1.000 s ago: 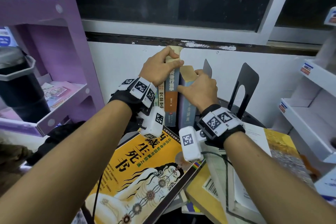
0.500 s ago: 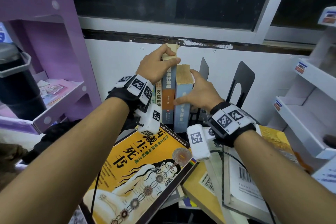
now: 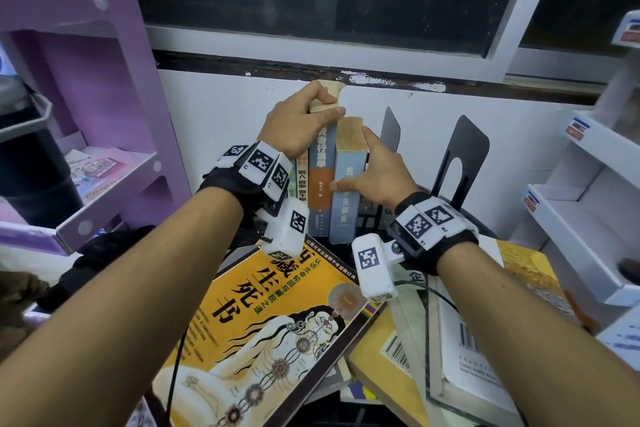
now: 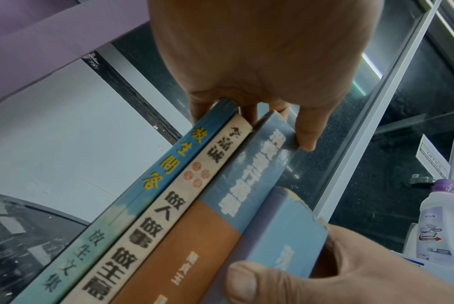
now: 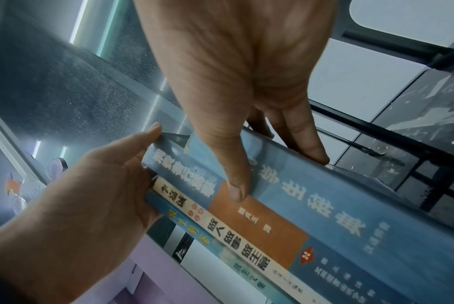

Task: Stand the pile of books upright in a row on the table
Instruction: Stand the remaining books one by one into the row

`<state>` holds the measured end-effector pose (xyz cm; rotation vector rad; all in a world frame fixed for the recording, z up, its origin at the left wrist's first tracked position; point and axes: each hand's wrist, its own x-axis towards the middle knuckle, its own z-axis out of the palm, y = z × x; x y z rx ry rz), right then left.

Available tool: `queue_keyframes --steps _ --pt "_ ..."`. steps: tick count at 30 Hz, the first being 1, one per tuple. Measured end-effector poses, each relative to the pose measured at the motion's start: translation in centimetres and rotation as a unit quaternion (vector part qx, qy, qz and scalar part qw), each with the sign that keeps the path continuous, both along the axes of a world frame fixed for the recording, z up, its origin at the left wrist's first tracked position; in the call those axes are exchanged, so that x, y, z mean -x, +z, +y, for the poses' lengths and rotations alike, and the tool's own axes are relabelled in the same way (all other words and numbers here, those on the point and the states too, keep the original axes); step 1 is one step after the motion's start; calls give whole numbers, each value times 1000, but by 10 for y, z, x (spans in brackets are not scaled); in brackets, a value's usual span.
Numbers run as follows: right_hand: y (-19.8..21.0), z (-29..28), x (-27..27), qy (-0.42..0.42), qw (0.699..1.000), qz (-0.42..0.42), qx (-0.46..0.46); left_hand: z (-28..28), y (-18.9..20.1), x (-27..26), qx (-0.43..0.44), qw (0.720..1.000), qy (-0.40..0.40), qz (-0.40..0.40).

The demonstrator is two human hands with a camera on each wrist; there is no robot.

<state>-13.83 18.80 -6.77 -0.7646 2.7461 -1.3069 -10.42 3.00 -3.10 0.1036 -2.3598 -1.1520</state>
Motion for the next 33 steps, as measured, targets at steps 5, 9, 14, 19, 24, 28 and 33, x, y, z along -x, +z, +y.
queue_keyframes --steps 5,9,14,19,24,28,33 --pt "-2 -4 7 -5 1000 0 8 -1 0 1 -8 1000 -2 0" --pt "-4 -7 12 -7 1000 -1 13 -1 -1 1 -6 1000 -3 2" --pt "-4 -9 18 -9 1000 -5 10 -2 -2 3 -4 1000 -2 4" --pt "-5 -9 20 -9 1000 -1 6 -3 -2 3 2 1000 -2 4" --pt "-5 -9 20 -12 1000 0 -15 -2 0 0 16 1000 -2 2" --pt "1 -4 18 -2 999 -9 -34 1 2 -2 31 999 -2 -6" --pt "6 1 13 1 999 -20 -34 3 6 -5 14 1000 -7 -11"
